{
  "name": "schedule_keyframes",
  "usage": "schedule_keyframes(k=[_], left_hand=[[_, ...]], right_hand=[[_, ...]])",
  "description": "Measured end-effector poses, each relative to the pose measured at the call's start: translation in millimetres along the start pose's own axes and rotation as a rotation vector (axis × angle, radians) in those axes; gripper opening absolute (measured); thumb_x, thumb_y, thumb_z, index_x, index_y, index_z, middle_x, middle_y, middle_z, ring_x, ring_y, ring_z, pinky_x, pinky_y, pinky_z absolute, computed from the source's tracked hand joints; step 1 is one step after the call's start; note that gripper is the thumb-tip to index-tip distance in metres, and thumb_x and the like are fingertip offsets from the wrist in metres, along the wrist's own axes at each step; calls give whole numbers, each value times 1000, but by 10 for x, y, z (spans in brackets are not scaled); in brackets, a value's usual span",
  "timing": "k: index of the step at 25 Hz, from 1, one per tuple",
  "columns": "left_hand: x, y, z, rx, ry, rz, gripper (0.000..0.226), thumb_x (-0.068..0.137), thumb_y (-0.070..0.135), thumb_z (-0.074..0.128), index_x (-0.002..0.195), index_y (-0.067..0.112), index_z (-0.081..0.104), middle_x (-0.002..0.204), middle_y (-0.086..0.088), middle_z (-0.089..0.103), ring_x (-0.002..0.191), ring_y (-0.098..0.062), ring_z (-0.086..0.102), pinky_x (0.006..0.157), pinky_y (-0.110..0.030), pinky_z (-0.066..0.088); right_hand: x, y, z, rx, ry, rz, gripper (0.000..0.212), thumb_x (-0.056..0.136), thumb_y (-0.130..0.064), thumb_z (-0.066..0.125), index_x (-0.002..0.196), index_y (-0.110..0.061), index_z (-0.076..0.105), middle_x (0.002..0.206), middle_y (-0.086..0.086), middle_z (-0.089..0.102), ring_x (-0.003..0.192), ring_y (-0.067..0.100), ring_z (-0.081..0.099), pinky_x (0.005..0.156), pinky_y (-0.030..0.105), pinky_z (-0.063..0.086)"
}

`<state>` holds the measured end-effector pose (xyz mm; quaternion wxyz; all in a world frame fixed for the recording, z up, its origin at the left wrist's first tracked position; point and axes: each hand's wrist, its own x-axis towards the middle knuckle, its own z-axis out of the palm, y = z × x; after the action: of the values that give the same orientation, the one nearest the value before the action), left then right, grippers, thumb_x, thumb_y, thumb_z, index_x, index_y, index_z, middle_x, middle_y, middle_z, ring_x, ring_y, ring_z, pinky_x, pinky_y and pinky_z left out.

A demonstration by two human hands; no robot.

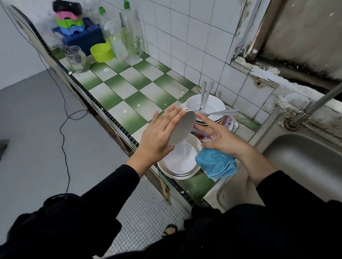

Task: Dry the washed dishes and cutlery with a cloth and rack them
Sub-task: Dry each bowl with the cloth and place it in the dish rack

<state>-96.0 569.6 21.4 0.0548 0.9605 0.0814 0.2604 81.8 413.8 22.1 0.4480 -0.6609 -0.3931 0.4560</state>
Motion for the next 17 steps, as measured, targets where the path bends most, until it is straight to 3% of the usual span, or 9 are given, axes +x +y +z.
schedule_keyframes(k=[3,6,9,13,15,17], left_hand=[[63,23,-88,25,2,48,99,64,20,86,145,8,30,149,-12,41,141,-27,31,111,-51,25],[117,42,-192,14,11,67,98,66,25,85,145,10,29,148,-10,40,140,-28,33,111,-53,31],[180,52,-321,24,17,90,87,73,26,77,145,9,31,146,-11,42,139,-28,36,110,-51,34],[263,93,-464,52,71,140,67,87,36,52,144,9,32,145,-12,45,137,-28,39,109,-45,38],[288,119,-510,73,103,168,66,89,34,59,144,8,33,144,-11,45,137,-28,40,107,-41,42],[300,143,-552,85,113,183,70,87,31,66,144,6,33,145,-12,45,138,-27,39,106,-41,43]], right_hand=[[-21,-42,29,-3,38,-29,97,80,22,57,150,-38,27,143,-2,51,133,5,45,79,20,50],[-48,-99,63,-75,147,-75,93,80,13,68,147,-39,29,132,-20,53,128,-6,46,89,20,50],[-76,-173,84,-239,232,-104,96,80,-2,76,145,-50,25,130,-22,52,133,-4,41,103,21,39],[-143,-274,96,-343,273,-149,99,81,-8,76,141,-60,17,130,-24,51,130,-10,36,94,-1,24],[-184,-317,95,-370,287,-173,101,81,-10,77,136,-66,13,131,-26,51,128,-14,34,89,-7,22],[-204,-349,90,-366,294,-179,102,80,-14,78,136,-69,12,135,-25,52,131,-11,35,96,1,24]])
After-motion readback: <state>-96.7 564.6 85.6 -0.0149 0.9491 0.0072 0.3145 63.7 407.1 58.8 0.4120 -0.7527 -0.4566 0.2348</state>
